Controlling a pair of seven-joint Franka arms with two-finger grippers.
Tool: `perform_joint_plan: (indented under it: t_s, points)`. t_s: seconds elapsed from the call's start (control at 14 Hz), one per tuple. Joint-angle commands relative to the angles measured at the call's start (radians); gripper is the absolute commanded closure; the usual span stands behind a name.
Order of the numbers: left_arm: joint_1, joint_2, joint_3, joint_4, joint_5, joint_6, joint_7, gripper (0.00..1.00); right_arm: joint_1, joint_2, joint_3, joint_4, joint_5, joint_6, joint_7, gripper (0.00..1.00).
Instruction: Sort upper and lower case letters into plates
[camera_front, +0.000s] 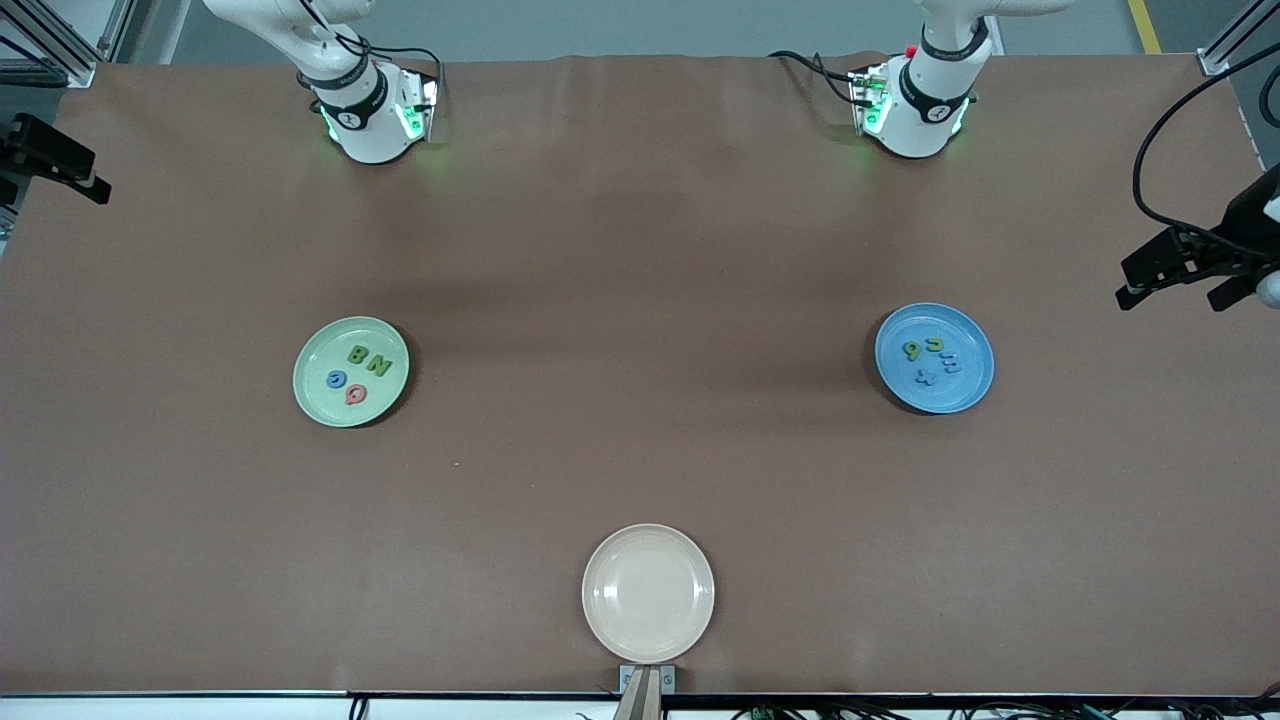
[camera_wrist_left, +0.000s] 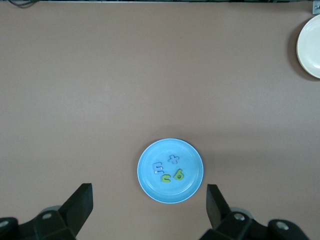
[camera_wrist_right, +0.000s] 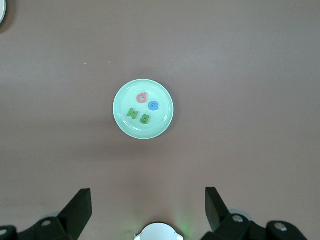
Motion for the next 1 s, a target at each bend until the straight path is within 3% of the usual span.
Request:
perform_joint_plan:
  t_s: [0.0, 0.14, 0.93]
  points:
    - [-0.003, 0.004, 0.008, 0.038, 0.001, -0.029, 0.022, 0.0, -0.001, -0.017, 0.0, -0.009, 0.008, -0.003, 0.022, 0.0]
    - [-0.009, -0.005, 0.003, 0.038, 0.064, -0.029, 0.023, 0.0, -0.001, -0.017, 0.0, -0.009, 0.008, -0.003, 0.01, 0.0]
    - [-0.001, -0.006, 0.005, 0.035, 0.032, -0.045, 0.007, 0.0, -0.001, -0.017, -0.002, -0.009, 0.006, 0.0, -0.038, 0.0]
